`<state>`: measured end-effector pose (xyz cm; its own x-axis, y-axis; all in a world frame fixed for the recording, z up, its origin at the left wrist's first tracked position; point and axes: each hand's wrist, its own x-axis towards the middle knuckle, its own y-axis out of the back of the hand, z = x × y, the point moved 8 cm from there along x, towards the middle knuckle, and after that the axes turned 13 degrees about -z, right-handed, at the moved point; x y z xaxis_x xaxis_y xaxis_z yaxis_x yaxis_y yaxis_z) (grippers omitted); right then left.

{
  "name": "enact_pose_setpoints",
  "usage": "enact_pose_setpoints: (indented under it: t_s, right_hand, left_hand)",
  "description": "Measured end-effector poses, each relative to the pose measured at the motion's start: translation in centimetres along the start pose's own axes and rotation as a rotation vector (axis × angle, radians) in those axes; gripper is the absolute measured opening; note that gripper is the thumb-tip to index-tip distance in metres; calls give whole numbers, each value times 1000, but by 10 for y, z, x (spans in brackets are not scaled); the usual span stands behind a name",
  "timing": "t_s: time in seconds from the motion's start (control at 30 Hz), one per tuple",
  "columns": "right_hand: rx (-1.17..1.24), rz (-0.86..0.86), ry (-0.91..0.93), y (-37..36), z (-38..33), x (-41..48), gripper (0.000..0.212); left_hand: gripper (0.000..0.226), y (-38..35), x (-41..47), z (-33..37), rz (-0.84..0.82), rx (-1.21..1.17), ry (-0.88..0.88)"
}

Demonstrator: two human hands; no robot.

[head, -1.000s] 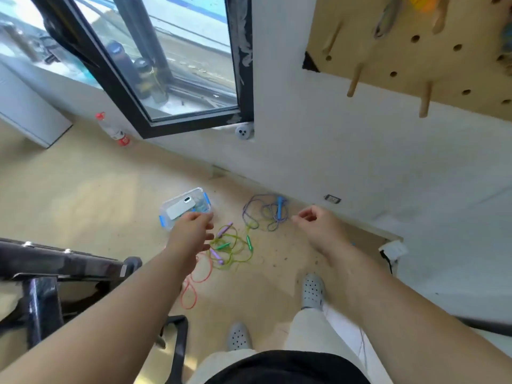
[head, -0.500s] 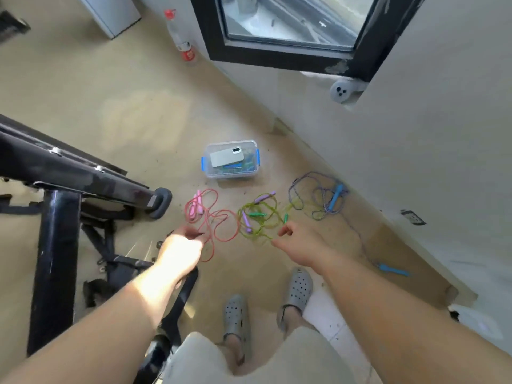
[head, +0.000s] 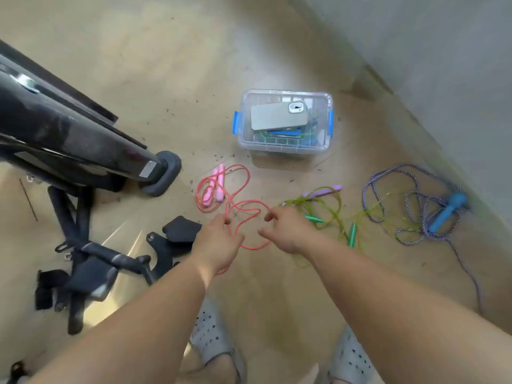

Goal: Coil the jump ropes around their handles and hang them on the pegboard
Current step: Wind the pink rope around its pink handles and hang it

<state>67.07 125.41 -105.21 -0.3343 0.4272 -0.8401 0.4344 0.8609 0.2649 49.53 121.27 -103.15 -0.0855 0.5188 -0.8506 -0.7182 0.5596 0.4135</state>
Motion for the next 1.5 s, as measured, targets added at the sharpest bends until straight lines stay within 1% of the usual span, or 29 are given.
enact_pose_setpoints:
  t_s: [0.1,0.2,0.27,0.37,0.43,0.5,0.63,0.67,0.7,0.77,0.8,0.87,0.97,1.03,1.1,1.17,1.23,1.33,1.43,1.5]
  right_hand:
    - [-124,-33,16,-27,8,77,55]
    - [-207,2,60,-37,10,144,60]
    - [-279,1,79,-40,8,180,58]
    - [-371,-75,117,-53,0,221,48]
    - [-428,-122,146,-66,-4,238,49]
    - [-505,-148,169,-78,-5,249,52]
    - [-778,-78,191,-90,-9,251,47]
    - [-812,-73,201,-93,-10,250,45]
    - [-791,-66,217,-94,-10,248,41]
    - [-645,-52,245,-91,-7,248,30]
    - [-576,-43,258,-88,-4,248,29]
    - [-523,-22,288,-82,2,243,31]
    - [-450,14,344,-73,10,226,33]
    - [-344,48,383,-64,13,208,33]
    - [-207,111,420,-47,14,182,31]
    - [-104,171,445,-27,14,146,25]
    - [-25,222,479,-4,8,97,21]
    - [102,277,501,27,-4,6,19]
    - [154,258,478,51,-20,-96,21]
    - [178,221,453,66,-34,-167,25]
  left_hand:
    - [53,4,76,-39,20,87,13]
    - [47,17,145,-63,88,192,-25]
    - [42,24,184,-72,101,301,-52]
    - [39,23,234,-88,0,522,-54]
    - [43,16,255,-99,-79,638,-38]
    - [47,13,268,-107,-88,656,-27]
    - [49,9,277,-110,-77,546,-62]
    - [49,9,278,-110,-64,537,-69]
    - [47,10,279,-109,-46,525,-73]
    - [42,12,280,-108,-3,515,-71]
    - [37,13,281,-109,22,532,-68]
    - [27,11,279,-108,61,572,-74]
    - [14,6,267,-103,111,521,-134]
    - [13,2,255,-93,120,494,-164]
    - [21,3,238,-77,120,402,-205]
    - [31,13,215,-60,145,261,-242]
    - [35,23,186,-46,156,169,-245]
    - [37,28,119,-19,120,86,-247]
    - [35,24,33,9,75,85,-215]
    - [39,24,-32,30,41,77,-201]
